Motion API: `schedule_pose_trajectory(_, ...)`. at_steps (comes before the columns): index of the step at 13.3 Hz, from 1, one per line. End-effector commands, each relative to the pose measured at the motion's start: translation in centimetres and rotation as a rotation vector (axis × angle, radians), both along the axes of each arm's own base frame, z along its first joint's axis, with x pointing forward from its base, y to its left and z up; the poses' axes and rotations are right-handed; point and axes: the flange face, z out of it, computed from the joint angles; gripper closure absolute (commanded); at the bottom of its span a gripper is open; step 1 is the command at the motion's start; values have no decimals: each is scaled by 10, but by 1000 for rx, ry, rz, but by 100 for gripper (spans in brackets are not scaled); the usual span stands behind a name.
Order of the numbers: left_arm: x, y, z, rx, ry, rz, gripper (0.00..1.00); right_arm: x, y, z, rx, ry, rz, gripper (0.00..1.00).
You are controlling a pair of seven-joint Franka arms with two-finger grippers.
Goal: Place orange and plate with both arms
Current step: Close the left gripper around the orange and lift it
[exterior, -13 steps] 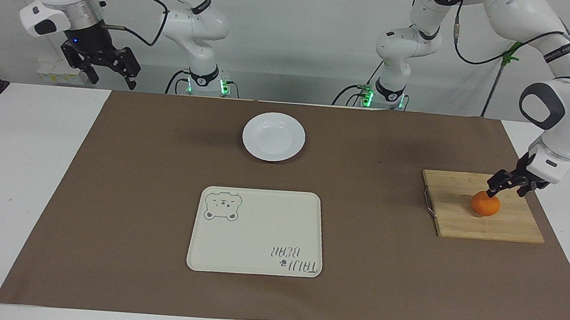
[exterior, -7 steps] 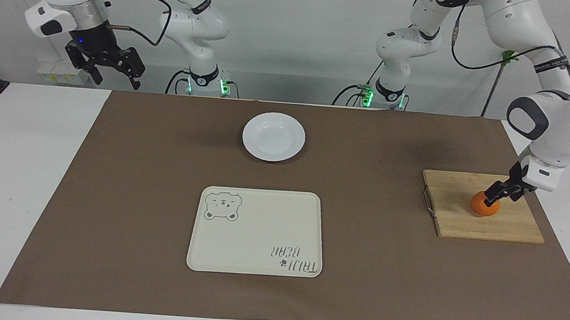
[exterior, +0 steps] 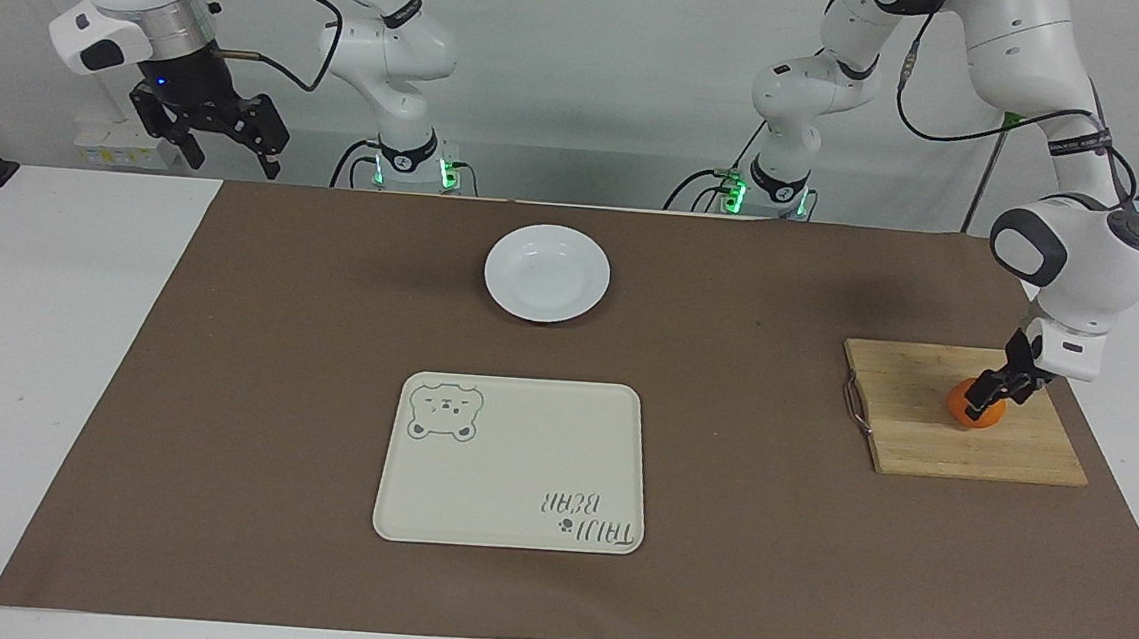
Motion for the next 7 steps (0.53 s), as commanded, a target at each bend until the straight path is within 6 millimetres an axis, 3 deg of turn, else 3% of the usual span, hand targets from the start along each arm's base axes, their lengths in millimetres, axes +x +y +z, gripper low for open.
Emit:
schedule_pose_trajectory(1,-7,-6,1,-10,-21,60,0,-11,-2,0,7,18,23,0)
schedule_pose_trajectory(7,-18,-9,-6,-23,29,55,0,-6,0,0,9,18,139,0)
